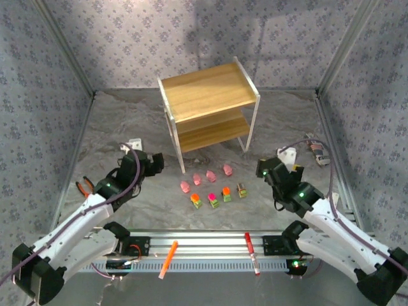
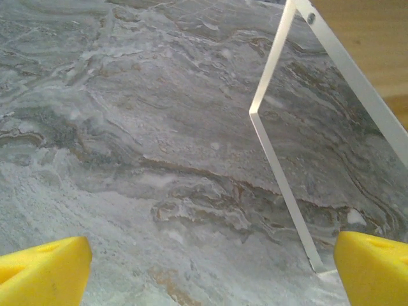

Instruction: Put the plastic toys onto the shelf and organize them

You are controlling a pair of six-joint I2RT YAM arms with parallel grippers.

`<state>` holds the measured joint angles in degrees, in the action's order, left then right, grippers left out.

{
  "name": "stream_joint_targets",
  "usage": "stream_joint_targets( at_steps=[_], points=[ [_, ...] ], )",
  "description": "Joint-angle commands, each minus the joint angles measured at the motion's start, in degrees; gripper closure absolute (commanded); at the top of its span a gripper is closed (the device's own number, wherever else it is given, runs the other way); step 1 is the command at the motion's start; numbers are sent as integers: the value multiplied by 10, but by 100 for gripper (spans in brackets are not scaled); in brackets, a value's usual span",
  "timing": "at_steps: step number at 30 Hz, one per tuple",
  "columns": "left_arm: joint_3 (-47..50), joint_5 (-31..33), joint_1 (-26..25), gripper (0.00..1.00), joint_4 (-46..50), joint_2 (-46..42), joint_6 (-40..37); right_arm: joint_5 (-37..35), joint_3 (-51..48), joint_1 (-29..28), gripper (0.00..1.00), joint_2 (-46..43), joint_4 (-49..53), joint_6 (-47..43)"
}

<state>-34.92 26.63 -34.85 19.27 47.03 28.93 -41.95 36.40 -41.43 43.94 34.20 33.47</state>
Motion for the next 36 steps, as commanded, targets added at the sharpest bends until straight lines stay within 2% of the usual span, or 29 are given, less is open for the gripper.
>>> stream_joint_targets(
  at_steps=[1, 5, 9, 12, 17, 21, 25, 30, 36],
  points=[
    [26, 37, -30, 3, 36, -26, 29, -68, 3, -61, 0, 10, 60, 45],
    [41, 68, -80, 3, 54, -30, 50, -99, -4, -129, 0, 26, 76, 82],
    [49, 150, -158, 4, 58, -20, 68, -122, -23, -171, 0, 35, 69, 121],
    [57, 181, -206, 4, 49, -2, 87, -123, -47, -185, 0, 37, 33, 115],
    [59, 198, -262, 4, 36, 42, 127, -95, -50, -186, 0, 46, 26, 115],
    [50, 213, -309, 4, 18, 84, 145, -56, -53, -186, 6, 60, 14, 111],
    [28, 227, -341, 4, 19, 134, 158, -8, -62, -189, 18, 68, 5, 105],
    [25, 226, -354, 3, 7, 162, 186, 33, -114, -215, 27, 42, -70, 108],
    [50, 221, -353, 3, -27, 136, 190, 11, -148, -247, 36, 24, -96, 128]
  ],
)
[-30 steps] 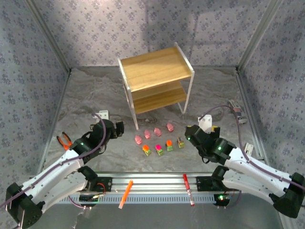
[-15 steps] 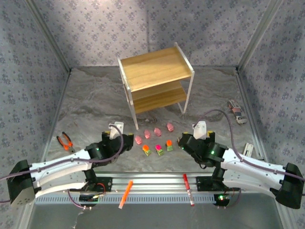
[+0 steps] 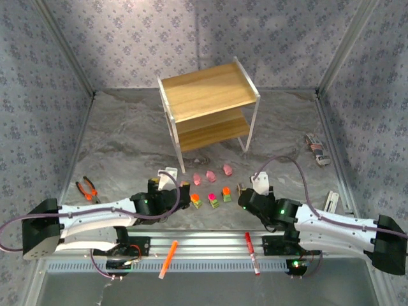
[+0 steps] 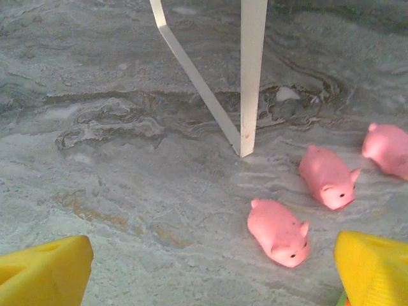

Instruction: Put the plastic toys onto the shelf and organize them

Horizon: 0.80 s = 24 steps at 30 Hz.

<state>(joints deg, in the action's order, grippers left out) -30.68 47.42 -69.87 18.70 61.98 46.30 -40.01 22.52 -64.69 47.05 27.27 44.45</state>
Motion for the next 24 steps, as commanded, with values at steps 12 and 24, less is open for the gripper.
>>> stream_joint_targets(
  at_steps=[12, 24],
  points=[
    [-4, 4, -4, 3, -20, 7, 6, -20, -23, -56, 39, 41, -62, 24],
    [-8, -2, -3, 2, -28, 21, 8, 37, -25, -15, 36, 81, -100, 5]
  ],
)
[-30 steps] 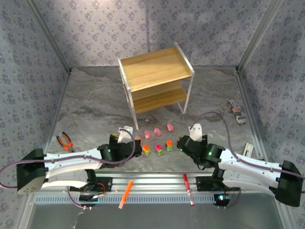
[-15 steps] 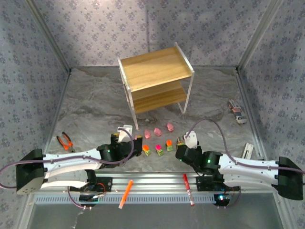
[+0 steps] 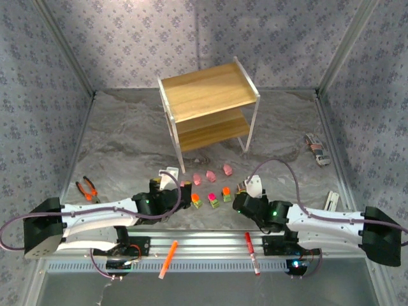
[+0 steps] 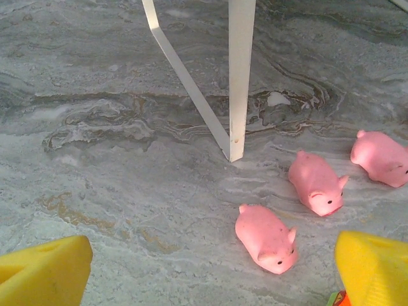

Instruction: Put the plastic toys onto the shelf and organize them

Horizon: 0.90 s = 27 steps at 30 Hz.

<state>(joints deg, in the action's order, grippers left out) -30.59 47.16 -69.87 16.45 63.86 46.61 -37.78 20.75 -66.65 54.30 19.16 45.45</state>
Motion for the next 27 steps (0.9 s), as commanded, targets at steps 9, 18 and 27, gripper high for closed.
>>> stream_joint_targets(
  at_steps=[9, 18, 27],
  points=[
    [5, -1, -4, 2, -2, -13, 17, 42, -9, 28, 34, 39, -57, -17],
    [16, 0, -3, 2, 2, -26, 24, 57, -19, 42, 37, 65, -89, -19],
    [16, 0, -3, 2, 11, -29, 28, 66, -20, 51, 41, 86, -107, -27]
  ],
)
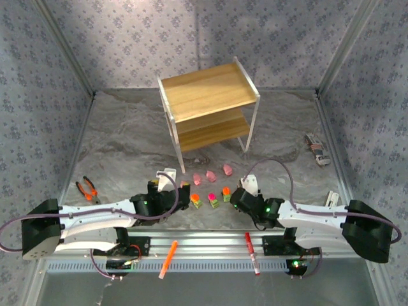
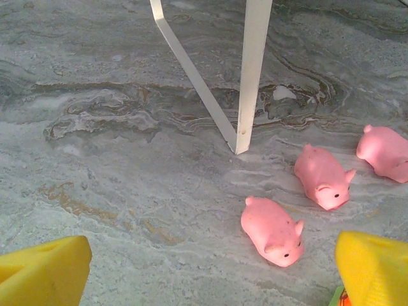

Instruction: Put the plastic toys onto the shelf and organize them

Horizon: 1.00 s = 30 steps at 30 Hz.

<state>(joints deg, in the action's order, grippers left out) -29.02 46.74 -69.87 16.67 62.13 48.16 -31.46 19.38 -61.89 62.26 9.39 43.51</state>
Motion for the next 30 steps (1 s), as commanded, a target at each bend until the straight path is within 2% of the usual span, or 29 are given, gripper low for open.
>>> stream_joint_targets(
  at_steps=[1, 21, 30],
  points=[
    [0, 4, -4, 2, 9, -12, 12, 3, -5, 4, 41, 10, -10, -7],
    [-2, 6, -4, 2, 18, -5, 23, 24, 11, 27, 45, 60, -22, -21],
    [-6, 11, -3, 2, 25, -7, 19, 45, 27, 53, 45, 84, -36, -55]
  ],
)
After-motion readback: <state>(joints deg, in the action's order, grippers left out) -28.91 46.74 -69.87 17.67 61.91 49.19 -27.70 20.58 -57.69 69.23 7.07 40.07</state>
